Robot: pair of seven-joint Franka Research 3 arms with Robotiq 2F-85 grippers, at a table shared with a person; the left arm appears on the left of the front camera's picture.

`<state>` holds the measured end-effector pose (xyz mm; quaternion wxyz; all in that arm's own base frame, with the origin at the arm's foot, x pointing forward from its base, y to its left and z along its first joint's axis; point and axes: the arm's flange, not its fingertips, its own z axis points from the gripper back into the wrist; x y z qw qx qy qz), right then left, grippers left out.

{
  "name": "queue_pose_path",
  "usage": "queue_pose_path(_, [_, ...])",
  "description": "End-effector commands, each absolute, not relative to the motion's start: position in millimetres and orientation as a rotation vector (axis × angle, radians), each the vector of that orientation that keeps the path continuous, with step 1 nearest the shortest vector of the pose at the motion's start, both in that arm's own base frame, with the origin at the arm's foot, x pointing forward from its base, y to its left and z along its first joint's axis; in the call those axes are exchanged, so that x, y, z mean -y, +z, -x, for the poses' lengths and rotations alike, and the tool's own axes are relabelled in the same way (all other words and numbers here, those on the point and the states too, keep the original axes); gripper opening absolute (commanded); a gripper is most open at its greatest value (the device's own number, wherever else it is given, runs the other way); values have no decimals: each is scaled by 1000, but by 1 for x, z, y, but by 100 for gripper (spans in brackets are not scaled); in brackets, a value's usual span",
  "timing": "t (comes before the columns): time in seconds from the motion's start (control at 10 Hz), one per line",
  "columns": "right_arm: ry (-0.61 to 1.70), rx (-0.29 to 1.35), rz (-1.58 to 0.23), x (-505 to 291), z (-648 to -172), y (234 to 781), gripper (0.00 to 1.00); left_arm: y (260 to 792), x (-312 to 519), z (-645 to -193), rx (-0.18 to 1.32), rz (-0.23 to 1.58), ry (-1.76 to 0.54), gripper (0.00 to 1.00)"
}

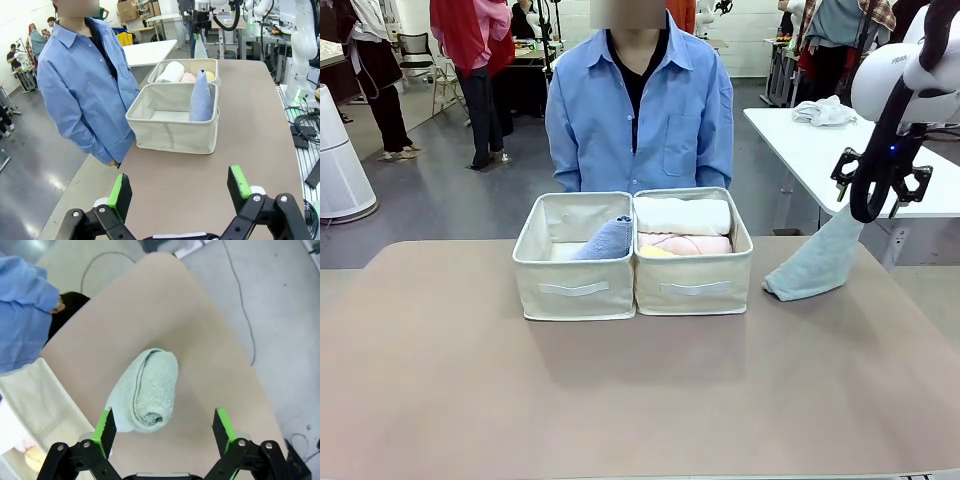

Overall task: Sort the towels based on their folding style.
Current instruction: Pick up another triangle-folded towel from the table and place it in the left Fabric basket.

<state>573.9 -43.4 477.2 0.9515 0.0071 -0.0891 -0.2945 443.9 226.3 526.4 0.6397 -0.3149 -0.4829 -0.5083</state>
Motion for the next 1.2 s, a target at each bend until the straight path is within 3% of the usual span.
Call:
queue_pose_path(0.0, [-552, 166, 21, 36, -578, 474, 100, 527, -227, -441, 1099, 711, -1169, 100])
queue_pose_path(0.7, [-541, 146, -11, 41, -584, 475, 100, 527, -227, -441, 1099, 711, -1169, 100])
queue_pose_path(1.1, [-771, 183, -117, 35, -599, 462, 100, 527, -227, -441, 1099, 711, -1169, 100])
